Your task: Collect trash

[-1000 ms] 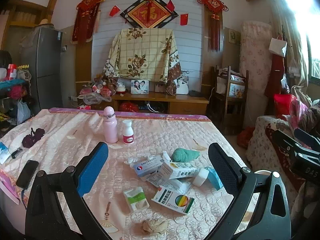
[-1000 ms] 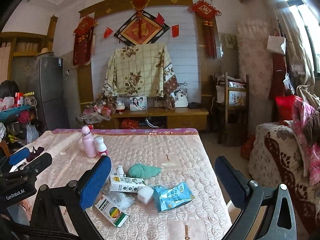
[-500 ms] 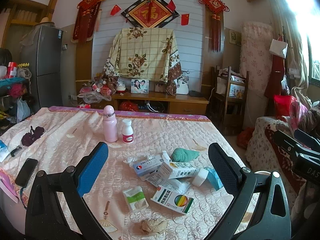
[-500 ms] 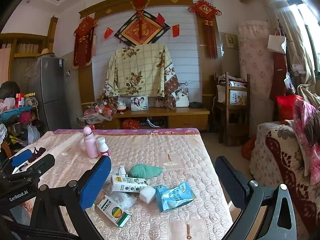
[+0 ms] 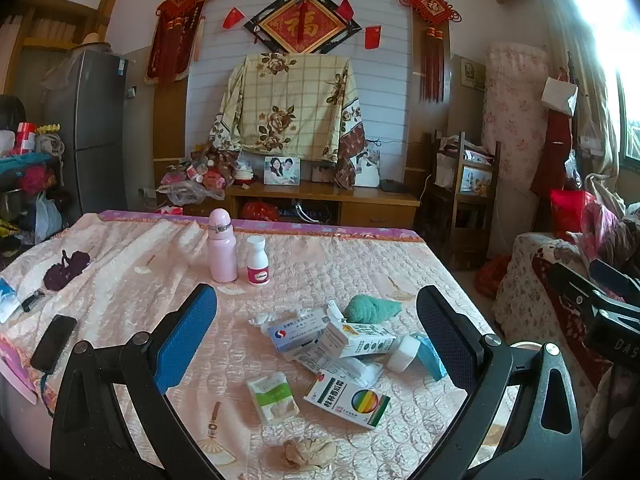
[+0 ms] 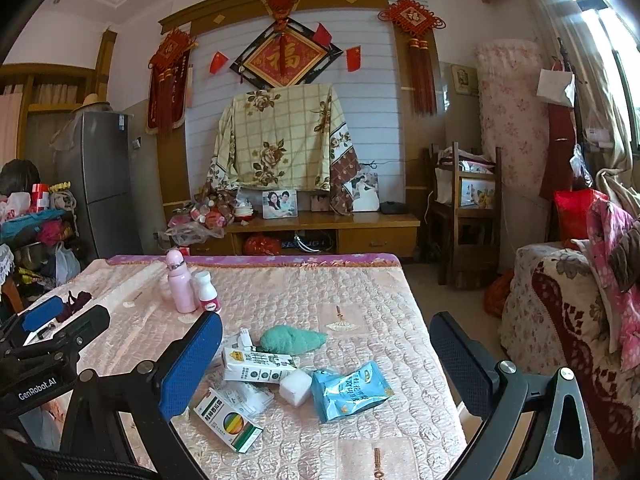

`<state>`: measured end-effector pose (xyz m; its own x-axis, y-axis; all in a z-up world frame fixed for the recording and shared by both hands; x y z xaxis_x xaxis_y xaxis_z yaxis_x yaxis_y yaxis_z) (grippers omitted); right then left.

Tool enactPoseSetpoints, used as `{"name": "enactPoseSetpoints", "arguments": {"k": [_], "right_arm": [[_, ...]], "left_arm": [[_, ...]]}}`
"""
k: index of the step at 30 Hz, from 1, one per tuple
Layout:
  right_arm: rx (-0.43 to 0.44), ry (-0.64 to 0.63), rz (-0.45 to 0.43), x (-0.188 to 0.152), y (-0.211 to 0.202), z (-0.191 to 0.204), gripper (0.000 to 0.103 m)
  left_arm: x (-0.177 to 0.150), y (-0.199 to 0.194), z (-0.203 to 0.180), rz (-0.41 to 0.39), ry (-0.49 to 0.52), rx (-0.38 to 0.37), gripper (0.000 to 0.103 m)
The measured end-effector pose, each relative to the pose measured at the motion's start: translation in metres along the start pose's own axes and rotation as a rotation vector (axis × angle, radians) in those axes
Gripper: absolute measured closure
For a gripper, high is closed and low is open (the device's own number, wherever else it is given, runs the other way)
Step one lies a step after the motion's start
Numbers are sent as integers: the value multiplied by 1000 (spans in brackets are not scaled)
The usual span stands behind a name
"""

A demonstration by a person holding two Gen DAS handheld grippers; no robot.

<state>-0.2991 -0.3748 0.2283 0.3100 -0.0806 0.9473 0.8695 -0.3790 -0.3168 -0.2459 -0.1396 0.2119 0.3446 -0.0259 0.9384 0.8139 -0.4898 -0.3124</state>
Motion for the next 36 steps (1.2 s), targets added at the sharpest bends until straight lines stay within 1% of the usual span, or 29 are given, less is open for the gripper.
{"name": "enactPoseSetpoints", "arguments": {"k": [23,36], "right_arm": [[4,-12,24,0,10,2,0],[-1,-14,39,-7,17,7,0]], "left_arm": [[-3,6,0,13,-6,2,3],[-8,9,-1,21,-11,-1,3]]}}
Point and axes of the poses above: each gripper's, at about its wrist camera, not at the fingertips, and y roughly the way its jaws point, z to its left, x to its top, the point moved 2 cm from there along y, roughly the way its jaws point, and after that the axes turned 13 degrees about -x, right-handed, at the moved point
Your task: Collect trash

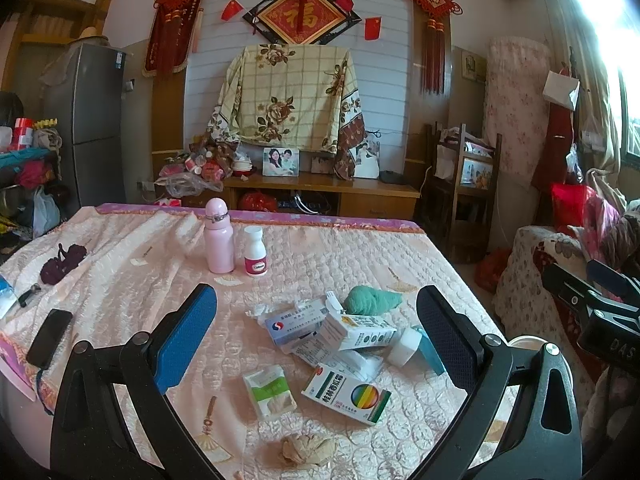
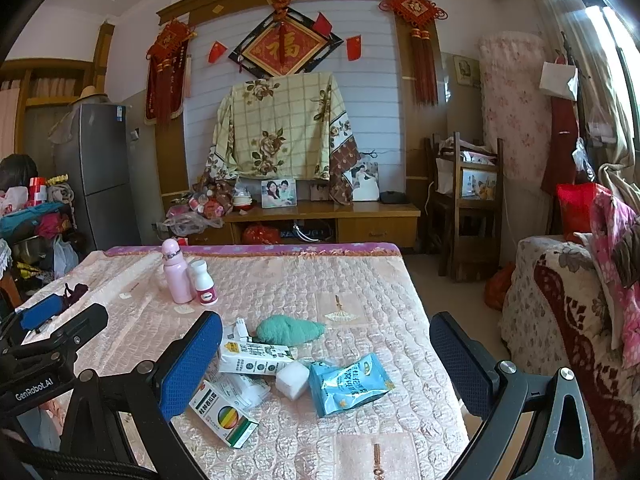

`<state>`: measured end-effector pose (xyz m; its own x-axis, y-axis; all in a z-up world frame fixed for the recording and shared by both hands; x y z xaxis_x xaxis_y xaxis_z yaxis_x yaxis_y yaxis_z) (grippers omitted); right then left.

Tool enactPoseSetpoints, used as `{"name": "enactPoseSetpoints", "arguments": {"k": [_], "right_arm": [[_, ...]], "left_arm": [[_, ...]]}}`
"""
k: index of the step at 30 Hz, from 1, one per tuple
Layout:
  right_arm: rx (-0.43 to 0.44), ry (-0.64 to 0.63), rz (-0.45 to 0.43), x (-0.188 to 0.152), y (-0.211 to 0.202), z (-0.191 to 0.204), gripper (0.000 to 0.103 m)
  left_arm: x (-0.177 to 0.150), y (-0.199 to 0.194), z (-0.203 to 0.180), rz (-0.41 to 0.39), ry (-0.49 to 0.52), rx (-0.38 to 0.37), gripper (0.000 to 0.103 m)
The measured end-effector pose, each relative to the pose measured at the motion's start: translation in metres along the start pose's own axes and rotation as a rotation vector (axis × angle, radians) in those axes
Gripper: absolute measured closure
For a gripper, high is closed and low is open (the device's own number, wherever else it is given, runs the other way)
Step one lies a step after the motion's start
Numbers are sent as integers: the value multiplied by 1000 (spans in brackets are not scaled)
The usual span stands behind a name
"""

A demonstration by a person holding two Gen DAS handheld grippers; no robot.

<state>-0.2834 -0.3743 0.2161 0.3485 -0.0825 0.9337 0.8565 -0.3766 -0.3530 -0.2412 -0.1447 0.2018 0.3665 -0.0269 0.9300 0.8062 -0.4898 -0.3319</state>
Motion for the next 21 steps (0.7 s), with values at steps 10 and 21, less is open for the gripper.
{"name": "enactPoseSetpoints", "arguments": {"k": [10,21], "right_arm": [[1,3,14,-5,4,-2,0],[-5,3,23,-8,6,-3,0]], "left_arm": [[-11,3,1,14,-5,11,3],[-15,5,6,28,-9,19,3]]}}
Point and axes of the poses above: each gripper's, at about its wrist camera, not at the fingertips, and y roughly the way its jaws point, z to its left, x to its top, the point moved 2 cm from there along y, roughly the way its jaws point, and after that the axes turned 13 degrees about -x, right-handed, at the moved point
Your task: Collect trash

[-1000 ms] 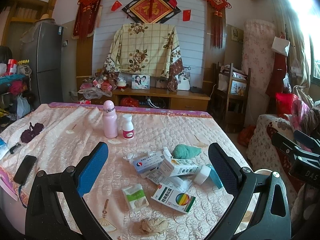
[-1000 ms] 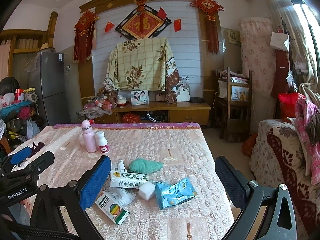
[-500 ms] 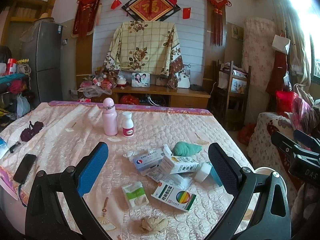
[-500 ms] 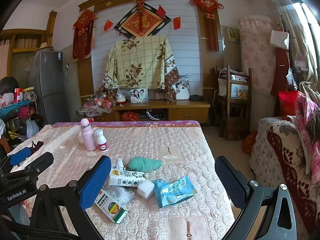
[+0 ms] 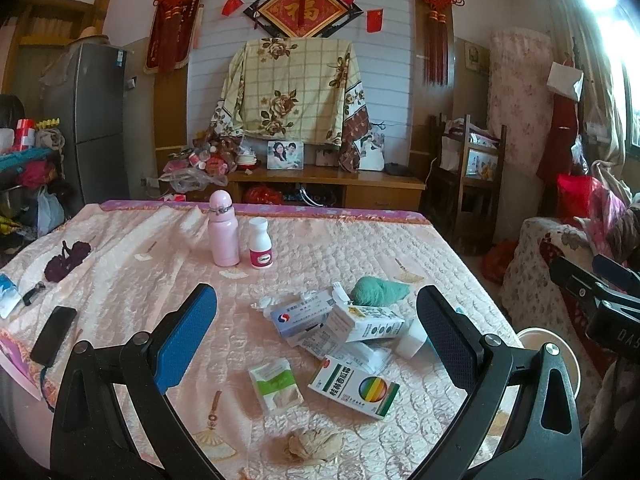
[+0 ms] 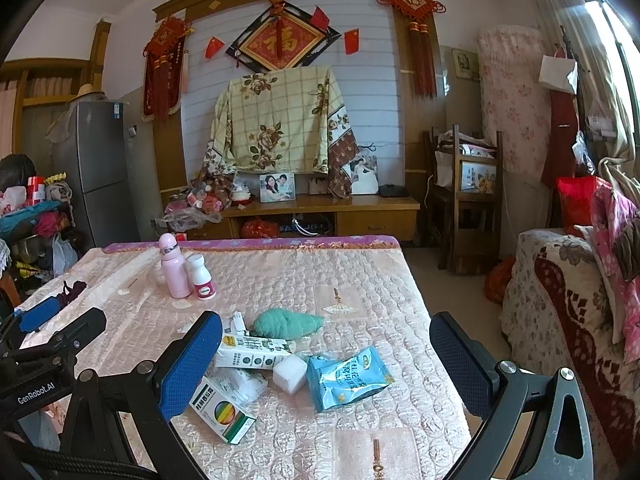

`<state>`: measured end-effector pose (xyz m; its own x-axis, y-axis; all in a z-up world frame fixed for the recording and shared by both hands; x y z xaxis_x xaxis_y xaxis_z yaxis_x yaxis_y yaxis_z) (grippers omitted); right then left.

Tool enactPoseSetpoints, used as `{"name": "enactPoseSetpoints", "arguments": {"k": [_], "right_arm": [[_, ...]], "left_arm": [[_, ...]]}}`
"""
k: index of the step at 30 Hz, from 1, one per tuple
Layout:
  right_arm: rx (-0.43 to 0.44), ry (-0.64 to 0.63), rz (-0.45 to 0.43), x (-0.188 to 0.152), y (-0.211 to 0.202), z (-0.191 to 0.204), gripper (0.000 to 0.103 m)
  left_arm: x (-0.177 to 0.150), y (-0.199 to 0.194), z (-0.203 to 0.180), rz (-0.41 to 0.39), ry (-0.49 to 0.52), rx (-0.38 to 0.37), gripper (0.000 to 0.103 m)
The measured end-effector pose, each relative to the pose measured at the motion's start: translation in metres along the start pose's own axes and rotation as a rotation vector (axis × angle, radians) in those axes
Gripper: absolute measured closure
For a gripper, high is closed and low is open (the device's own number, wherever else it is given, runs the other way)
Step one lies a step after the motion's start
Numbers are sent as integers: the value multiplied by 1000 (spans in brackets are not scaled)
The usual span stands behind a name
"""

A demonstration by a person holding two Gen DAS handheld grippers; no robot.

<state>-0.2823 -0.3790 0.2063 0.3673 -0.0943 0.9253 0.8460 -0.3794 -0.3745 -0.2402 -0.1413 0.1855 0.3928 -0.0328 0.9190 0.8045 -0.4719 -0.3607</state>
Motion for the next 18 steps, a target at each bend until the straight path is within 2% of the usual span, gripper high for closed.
{"name": "enactPoseSetpoints", "arguments": {"k": [18], "right_arm": [[-3,-13,59,-6,21,3,0]], "left_arm": [[1,15,11,50,-29,10,3]]}}
Point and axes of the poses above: each gripper's, at about its wrist camera, not at the fingertips, and y roughly the way its jaws point, z to its left, x to its top, the point moved 2 cm from there along y, roughly the way its jaws point, and after that the axes turned 13 degrees about -x, right-handed, at the moved point
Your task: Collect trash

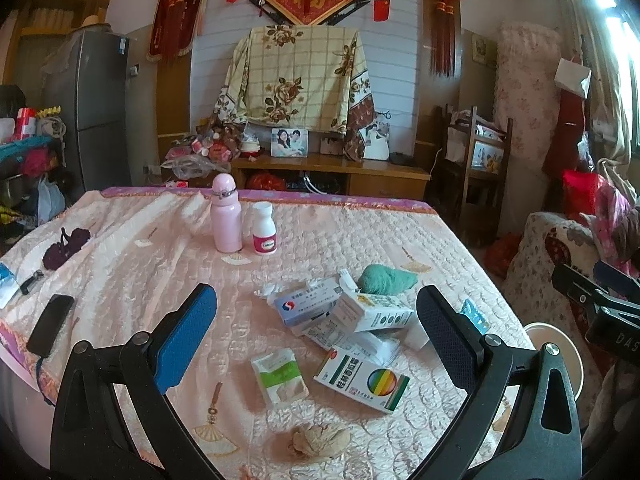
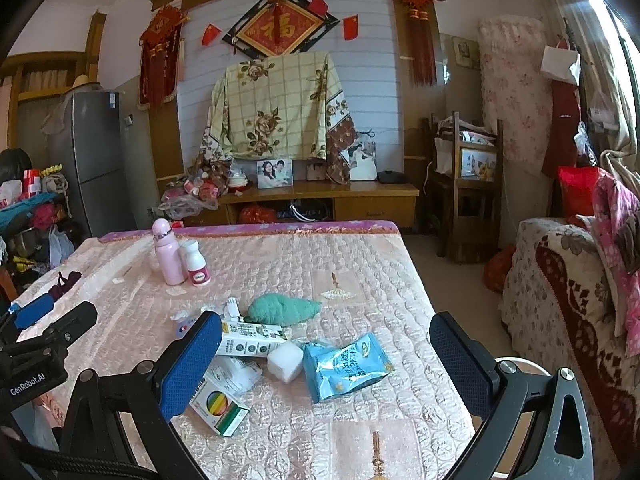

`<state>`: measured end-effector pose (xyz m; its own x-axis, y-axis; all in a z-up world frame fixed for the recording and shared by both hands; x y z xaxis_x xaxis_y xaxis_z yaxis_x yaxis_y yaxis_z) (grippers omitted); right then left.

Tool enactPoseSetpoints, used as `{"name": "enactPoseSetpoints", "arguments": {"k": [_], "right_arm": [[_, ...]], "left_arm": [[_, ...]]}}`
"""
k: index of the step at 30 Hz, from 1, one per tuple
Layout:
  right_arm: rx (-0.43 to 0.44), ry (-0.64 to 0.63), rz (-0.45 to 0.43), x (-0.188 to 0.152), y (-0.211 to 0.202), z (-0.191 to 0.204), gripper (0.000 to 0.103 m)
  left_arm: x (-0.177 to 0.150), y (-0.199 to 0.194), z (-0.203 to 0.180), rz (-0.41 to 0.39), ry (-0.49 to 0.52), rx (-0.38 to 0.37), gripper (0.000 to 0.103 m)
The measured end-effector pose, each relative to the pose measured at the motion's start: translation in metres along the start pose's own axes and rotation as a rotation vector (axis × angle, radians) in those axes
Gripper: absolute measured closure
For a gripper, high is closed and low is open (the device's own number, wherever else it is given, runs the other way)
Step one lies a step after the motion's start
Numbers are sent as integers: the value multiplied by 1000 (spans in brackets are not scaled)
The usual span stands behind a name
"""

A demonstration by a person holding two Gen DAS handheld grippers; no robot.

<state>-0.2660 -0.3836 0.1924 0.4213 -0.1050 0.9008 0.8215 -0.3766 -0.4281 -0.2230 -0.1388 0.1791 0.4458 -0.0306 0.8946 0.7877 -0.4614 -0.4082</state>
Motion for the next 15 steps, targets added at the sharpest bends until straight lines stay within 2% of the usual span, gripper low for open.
{"name": "enactPoseSetpoints", "arguments": {"k": [8,15], "right_arm": [[6,-13,72,-13,25,-1,0],[32,-42,176,-33,60,0,0]], "left_arm": [[-7,14,16,57,-12,21,3],[-25,31,44,161,-37,8,3]]}}
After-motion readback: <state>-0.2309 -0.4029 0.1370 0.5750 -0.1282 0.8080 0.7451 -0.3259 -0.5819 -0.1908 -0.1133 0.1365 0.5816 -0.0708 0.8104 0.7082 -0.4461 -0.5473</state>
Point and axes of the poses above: each gripper's, at about its wrist camera, not at the fingertips, and y roughly the way its jaws point, z to its left, x to its top, the point moved 2 cm from there along y, roughly the way its jaws point, and after that the axes turned 13 degrees about -x, right-handed, at the moved point
